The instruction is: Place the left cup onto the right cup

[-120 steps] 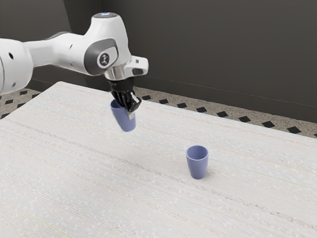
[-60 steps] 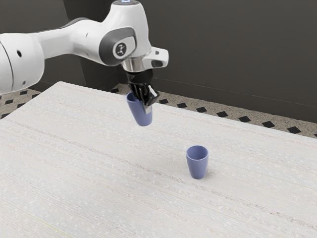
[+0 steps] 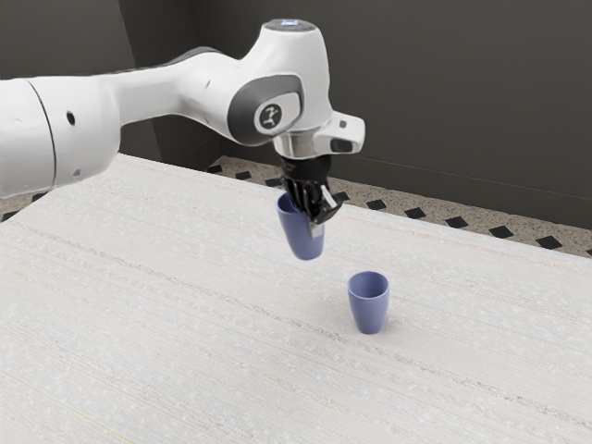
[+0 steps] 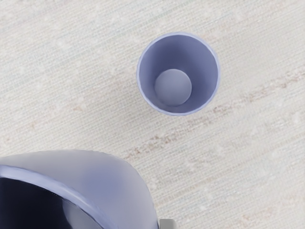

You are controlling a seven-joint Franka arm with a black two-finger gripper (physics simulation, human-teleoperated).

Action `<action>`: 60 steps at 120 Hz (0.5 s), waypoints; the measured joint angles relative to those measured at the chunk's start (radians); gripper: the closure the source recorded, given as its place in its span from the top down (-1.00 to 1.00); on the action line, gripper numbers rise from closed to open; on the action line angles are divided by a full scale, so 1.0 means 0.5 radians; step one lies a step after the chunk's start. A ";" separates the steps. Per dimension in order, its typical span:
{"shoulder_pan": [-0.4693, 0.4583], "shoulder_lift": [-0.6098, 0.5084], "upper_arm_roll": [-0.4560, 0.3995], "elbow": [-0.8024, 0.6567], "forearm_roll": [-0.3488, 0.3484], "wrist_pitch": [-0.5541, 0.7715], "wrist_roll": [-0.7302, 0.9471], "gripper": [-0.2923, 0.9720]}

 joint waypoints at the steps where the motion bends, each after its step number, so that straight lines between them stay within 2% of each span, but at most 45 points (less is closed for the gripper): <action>1: -0.002 0.006 0.000 0.007 0.000 0.000 -0.002 -0.70; 60: -0.111 0.251 -0.055 0.271 -0.002 0.013 -0.070 -0.70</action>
